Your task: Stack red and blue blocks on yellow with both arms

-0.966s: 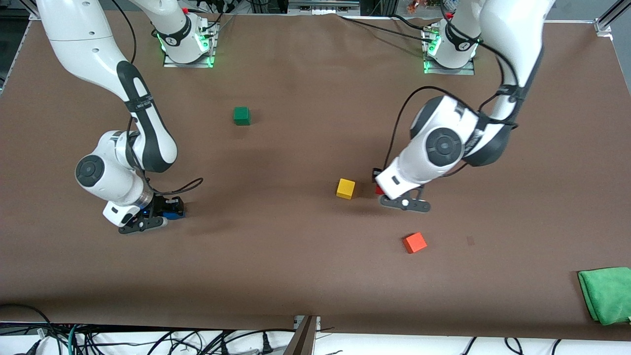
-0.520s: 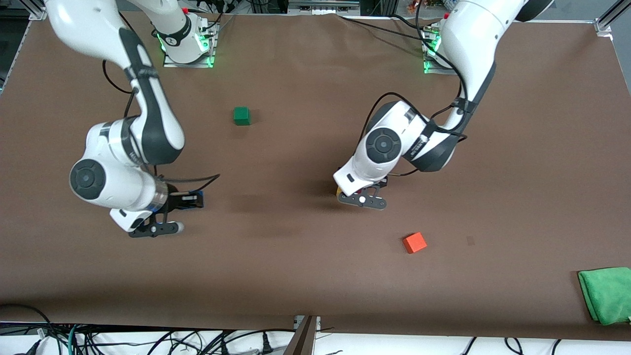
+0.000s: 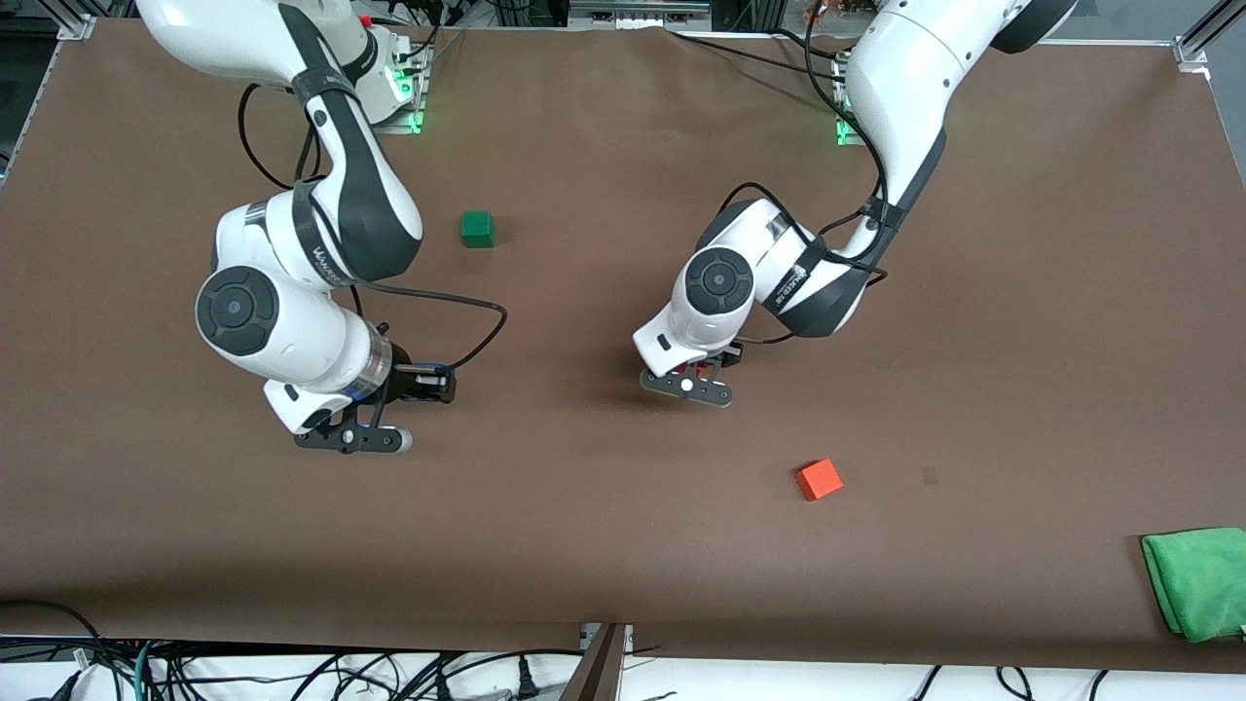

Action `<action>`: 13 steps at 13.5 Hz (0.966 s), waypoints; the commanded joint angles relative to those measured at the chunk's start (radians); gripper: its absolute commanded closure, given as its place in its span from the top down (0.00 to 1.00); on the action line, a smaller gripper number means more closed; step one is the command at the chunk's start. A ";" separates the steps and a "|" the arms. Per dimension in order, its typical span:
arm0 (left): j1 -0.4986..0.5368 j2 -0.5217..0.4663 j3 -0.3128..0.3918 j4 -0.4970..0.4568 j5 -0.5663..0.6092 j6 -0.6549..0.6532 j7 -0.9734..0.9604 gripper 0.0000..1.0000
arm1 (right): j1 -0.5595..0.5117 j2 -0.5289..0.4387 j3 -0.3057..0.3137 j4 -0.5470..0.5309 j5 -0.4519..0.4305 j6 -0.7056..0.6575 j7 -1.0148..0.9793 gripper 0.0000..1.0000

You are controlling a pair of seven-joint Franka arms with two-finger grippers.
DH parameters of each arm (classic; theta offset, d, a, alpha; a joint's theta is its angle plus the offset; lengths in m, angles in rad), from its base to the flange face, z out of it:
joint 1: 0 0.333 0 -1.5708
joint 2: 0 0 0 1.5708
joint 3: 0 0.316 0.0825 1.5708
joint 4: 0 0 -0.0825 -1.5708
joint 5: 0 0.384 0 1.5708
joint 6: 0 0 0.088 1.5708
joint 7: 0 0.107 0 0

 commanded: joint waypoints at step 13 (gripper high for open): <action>-0.008 0.003 0.014 0.065 0.019 0.002 -0.017 1.00 | 0.004 0.034 0.001 0.107 -0.003 -0.034 0.090 0.25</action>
